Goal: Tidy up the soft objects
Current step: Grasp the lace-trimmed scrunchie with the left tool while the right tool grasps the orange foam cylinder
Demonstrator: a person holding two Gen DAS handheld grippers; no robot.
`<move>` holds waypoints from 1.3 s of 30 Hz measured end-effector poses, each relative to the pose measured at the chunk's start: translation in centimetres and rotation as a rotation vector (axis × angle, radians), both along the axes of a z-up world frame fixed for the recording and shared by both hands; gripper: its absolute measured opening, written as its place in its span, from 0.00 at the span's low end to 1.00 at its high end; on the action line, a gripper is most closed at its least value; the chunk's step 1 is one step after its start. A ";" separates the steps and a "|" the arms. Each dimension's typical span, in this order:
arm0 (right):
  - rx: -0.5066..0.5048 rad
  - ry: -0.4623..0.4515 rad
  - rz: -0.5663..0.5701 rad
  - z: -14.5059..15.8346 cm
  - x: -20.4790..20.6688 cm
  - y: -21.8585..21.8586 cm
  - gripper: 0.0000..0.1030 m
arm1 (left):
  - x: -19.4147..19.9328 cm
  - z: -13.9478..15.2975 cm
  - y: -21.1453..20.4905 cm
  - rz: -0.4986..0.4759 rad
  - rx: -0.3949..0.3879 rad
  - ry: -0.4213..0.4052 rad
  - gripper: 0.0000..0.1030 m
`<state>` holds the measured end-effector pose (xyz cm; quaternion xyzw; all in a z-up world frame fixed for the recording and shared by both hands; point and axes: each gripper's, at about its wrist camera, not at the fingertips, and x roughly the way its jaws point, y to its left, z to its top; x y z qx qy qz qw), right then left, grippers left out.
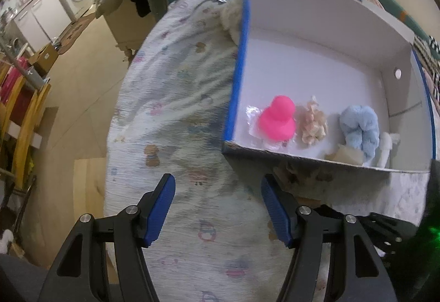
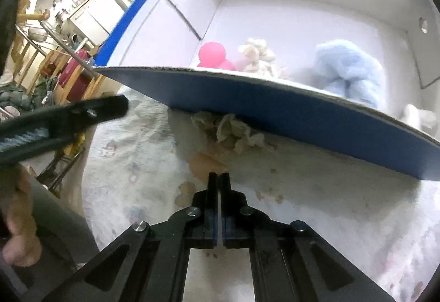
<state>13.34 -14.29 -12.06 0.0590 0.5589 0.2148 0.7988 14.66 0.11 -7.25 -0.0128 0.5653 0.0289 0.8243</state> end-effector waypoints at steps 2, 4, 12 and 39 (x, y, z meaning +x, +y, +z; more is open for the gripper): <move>0.011 -0.001 -0.015 0.4 -0.2 -0.4 0.03 | 0.2 -0.3 -0.4 -0.007 -0.002 0.006 0.60; 0.020 -0.005 -0.033 1.0 -0.3 -1.3 0.03 | 0.4 -0.5 -0.8 -0.012 -0.001 0.007 0.60; 0.013 -0.040 -0.128 3.8 -1.5 -5.5 0.03 | 0.7 -3.0 -4.3 -0.139 -0.051 0.049 0.60; 0.011 -0.049 -0.207 4.8 -2.0 -7.6 0.03 | 2.5 -5.1 -5.2 -0.239 -0.080 0.105 0.10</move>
